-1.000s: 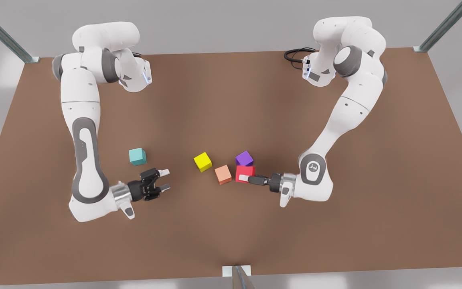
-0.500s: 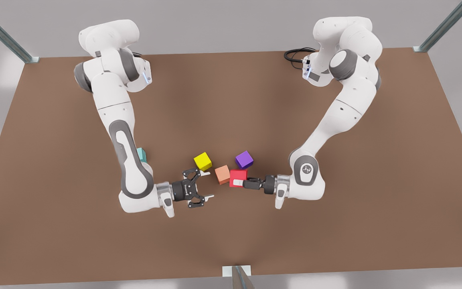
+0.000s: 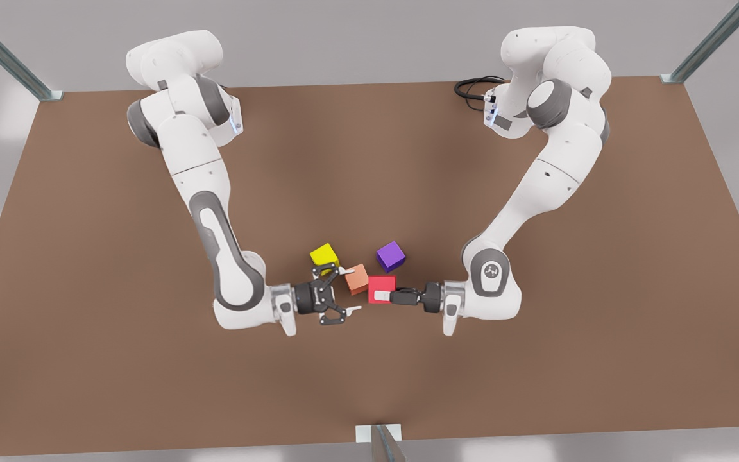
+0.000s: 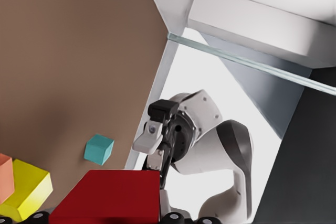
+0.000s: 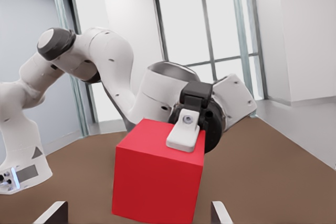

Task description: Pick up red wooden cube and pass to hand red wooden cube and place in blue wooden cube

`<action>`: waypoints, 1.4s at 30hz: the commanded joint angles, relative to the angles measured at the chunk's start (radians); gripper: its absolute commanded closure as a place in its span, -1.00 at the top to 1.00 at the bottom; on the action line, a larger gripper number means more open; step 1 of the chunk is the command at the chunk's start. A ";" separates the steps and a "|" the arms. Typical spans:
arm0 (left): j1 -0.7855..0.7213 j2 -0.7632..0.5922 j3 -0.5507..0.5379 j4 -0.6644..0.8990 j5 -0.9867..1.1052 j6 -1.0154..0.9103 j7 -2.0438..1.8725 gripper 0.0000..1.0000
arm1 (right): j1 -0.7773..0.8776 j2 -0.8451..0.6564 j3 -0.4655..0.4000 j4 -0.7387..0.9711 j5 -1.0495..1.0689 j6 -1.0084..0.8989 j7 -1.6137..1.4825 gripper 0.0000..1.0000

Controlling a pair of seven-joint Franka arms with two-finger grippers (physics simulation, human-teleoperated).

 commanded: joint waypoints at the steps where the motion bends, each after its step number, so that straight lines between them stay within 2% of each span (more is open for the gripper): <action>1: 0.000 -0.003 -0.001 0.000 -0.011 -0.005 0.162 0.11 | 0.004 -0.001 0.011 0.001 0.010 0.053 -0.248 1.00; 13: 0.000 -0.001 -0.001 -0.003 -0.014 -0.005 0.158 0.11 | 0.027 0.008 0.049 0.011 0.015 0.171 -0.240 1.00; 18: 0.000 0.000 -0.001 -0.003 -0.015 -0.004 0.158 0.11 | 0.034 0.014 0.097 0.027 0.016 0.269 -0.232 1.00; 23: 0.000 0.002 -0.001 -0.003 -0.018 -0.004 0.155 0.11 | 0.053 0.015 0.099 0.036 0.021 0.309 -0.229 0.98; 24: 0.000 0.002 -0.001 -0.003 -0.018 -0.004 0.153 0.11 | 0.053 0.015 0.099 0.036 0.022 0.315 -0.229 0.91; 26: -0.001 0.002 -0.001 -0.003 -0.020 -0.002 0.150 0.11 | 0.054 0.015 0.099 0.036 0.024 0.315 -0.231 0.30; 27: -0.001 0.002 -0.001 -0.003 -0.021 -0.002 0.136 0.11 | 0.054 0.015 0.099 0.036 0.024 0.315 -0.231 0.06; 31: -0.006 0.003 -0.001 -0.003 -0.023 -0.001 0.130 0.12 | 0.054 0.014 0.099 0.036 0.024 0.318 -0.231 0.05; 32: -0.004 0.009 -0.001 -0.001 -0.021 -0.004 0.141 0.82 | 0.054 0.014 0.099 0.036 0.024 0.318 -0.231 0.05; 33: -0.004 0.012 -0.001 -0.003 -0.021 -0.005 0.151 1.00 | 0.054 0.014 0.099 0.036 0.024 0.318 -0.231 0.05; 39: 0.022 0.002 -0.001 -0.001 -0.011 -0.022 0.083 1.00 | 0.050 0.012 0.097 0.033 0.021 0.314 -0.231 0.05; 42: 0.170 -0.008 -0.001 -0.001 0.127 -0.221 0.082 1.00 | 0.008 0.012 0.089 0.017 -0.015 0.280 -0.239 0.05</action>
